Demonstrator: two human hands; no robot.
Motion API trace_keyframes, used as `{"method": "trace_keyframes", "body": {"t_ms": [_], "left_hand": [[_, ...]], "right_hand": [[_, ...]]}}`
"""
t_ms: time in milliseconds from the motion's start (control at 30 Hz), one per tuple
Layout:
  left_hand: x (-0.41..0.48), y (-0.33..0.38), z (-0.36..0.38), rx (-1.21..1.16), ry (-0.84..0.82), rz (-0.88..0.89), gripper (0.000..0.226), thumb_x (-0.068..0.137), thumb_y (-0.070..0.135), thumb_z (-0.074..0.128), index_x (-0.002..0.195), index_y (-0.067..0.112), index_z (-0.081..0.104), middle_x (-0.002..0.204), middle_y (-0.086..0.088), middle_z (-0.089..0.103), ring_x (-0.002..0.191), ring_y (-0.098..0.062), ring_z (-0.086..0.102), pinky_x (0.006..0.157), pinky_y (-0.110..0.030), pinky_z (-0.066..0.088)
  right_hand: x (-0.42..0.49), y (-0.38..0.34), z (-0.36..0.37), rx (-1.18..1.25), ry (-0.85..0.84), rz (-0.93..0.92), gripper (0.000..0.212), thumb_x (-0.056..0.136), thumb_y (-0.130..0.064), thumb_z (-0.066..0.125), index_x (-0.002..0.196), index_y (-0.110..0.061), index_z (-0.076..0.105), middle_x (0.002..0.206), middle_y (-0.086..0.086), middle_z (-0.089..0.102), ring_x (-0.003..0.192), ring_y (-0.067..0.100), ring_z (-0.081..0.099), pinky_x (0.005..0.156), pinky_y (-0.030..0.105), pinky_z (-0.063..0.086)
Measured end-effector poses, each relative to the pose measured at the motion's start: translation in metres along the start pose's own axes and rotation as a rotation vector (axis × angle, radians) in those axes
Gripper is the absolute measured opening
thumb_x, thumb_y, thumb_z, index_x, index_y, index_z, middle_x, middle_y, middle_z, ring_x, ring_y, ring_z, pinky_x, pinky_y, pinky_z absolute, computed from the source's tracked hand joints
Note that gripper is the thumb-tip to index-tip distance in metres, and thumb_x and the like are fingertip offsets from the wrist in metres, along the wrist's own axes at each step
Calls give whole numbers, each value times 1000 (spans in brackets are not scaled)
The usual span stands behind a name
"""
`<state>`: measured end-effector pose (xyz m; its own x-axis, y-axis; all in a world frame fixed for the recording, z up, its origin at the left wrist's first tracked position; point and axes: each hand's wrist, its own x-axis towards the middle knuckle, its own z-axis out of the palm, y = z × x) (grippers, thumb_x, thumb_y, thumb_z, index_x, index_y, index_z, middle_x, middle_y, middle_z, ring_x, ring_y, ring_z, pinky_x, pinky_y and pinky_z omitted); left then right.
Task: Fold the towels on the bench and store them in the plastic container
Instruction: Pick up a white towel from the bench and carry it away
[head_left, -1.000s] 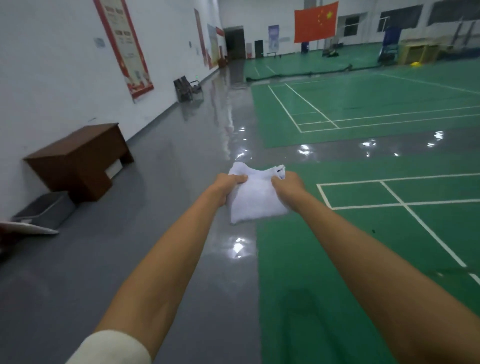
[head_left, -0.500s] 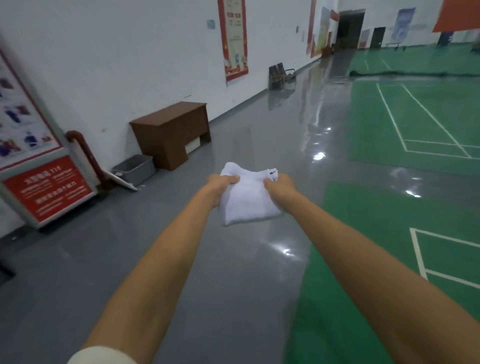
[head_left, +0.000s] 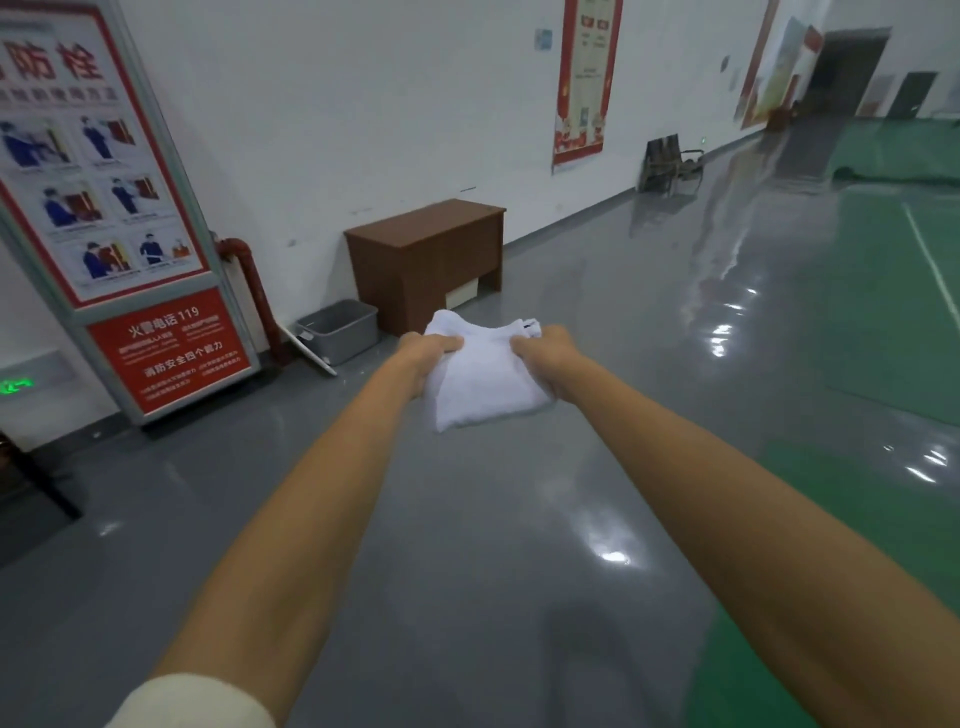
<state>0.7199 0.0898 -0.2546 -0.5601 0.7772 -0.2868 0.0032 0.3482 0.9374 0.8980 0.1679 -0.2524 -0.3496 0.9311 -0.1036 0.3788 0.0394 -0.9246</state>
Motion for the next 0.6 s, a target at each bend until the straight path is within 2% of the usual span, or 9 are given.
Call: {"method": "trace_keyframes", "body": {"t_ms": [233,367,467,500,600], "left_hand": [[139,45,-41,1,69,-16,77,85,36,78,145,5,39,136,-12,57,97,-28,63,78,-40,54],[221,66,-49,16,105,-11,76,85,36,77,143,3,42,136,-14,58,101,-30,64,84,-43,55],[286,87,-50,17,133,5,76,87,35,76,145,2,40,137,-14,57,98,-30,62,68,-38,51],[310,95,-50,15,142,5,76,87,36,77,145,3,40,137,-14,57,97,-30,62,67,-37,50],[379,122,-52,-4,182,1,74,83,40,79,140,6,46,132,-12,61,93,-28,63,76,-40,53]], "right_hand": [[146,-49,52,34,-88,-16,31,85,-24,62,109,-5,65,107,15,69,99,32,69,81,36,55],[235,-65,77,33,-108,-19,20,89,-24,63,101,-8,63,109,14,67,99,31,67,80,33,53],[308,-82,89,34,-118,-32,13,92,-24,63,94,-12,58,110,12,65,99,29,66,80,33,52],[334,-88,93,29,-126,-38,13,92,-24,62,93,-12,57,109,12,64,99,29,65,80,33,51],[409,-108,105,17,-145,-66,17,94,-23,61,98,-7,54,104,10,61,99,29,63,82,35,51]]}}
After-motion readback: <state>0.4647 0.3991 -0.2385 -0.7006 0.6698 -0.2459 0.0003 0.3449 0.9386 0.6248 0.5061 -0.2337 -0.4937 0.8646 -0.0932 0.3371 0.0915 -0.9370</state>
